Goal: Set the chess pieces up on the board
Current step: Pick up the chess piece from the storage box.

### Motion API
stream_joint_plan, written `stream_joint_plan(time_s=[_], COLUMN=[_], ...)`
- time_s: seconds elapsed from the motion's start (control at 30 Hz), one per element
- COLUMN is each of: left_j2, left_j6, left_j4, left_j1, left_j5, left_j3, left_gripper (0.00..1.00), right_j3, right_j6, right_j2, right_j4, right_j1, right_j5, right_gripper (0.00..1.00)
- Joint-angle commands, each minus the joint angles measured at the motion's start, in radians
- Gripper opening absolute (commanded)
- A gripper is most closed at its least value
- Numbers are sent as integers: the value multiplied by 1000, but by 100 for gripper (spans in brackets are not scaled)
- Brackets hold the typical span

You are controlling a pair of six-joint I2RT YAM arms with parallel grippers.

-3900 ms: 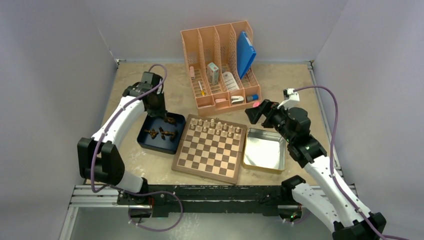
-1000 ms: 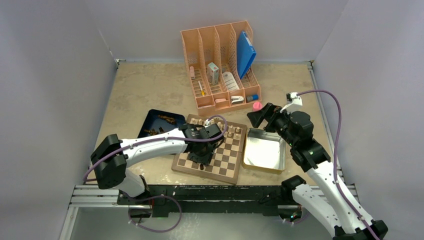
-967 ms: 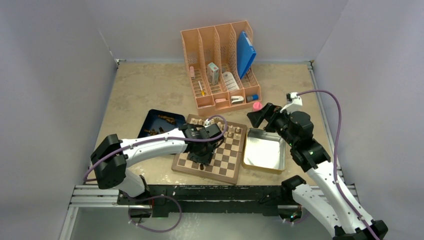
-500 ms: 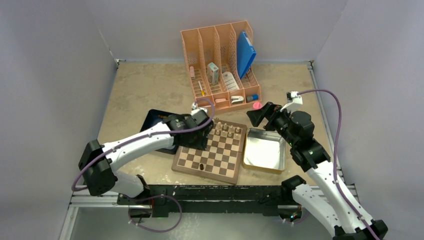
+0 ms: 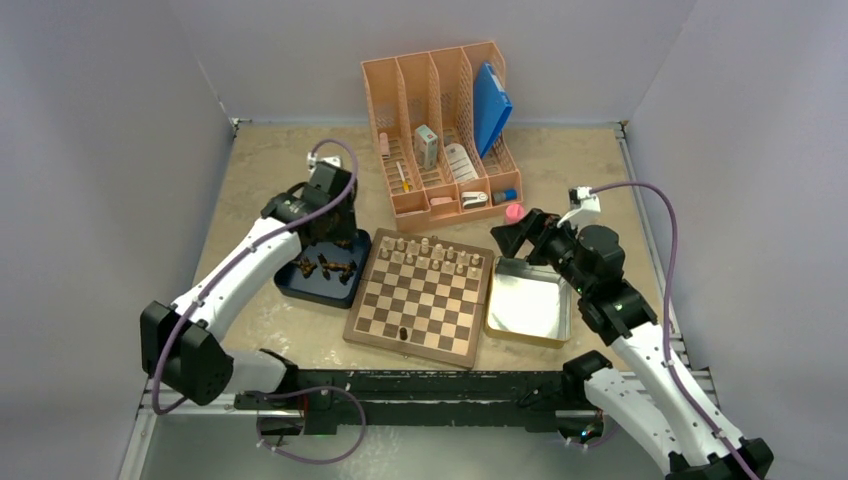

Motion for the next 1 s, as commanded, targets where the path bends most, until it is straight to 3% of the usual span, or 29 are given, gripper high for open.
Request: stream_joint_plan(time_s=[0.0, 0.33, 0.63, 0.97], left_j2=[45, 231, 331, 341], left_j6=[86, 61, 52, 53], left_j4=[103, 169, 93, 78], left_j1=[154, 342, 351, 351], left_j5=[77, 209, 177, 189], left_j3=[21, -3, -4, -30], left_gripper=[46, 38, 34, 31], right_j3=[2, 4, 5, 5], right_j6=[-22, -35, -41, -40], right_j2=[1, 15, 21, 10], right_j4=[68, 62, 71, 57], right_j1=[-2, -3, -2, -3], right_j5=[-35, -36, -37, -39], right_gripper=[98, 98, 98, 98])
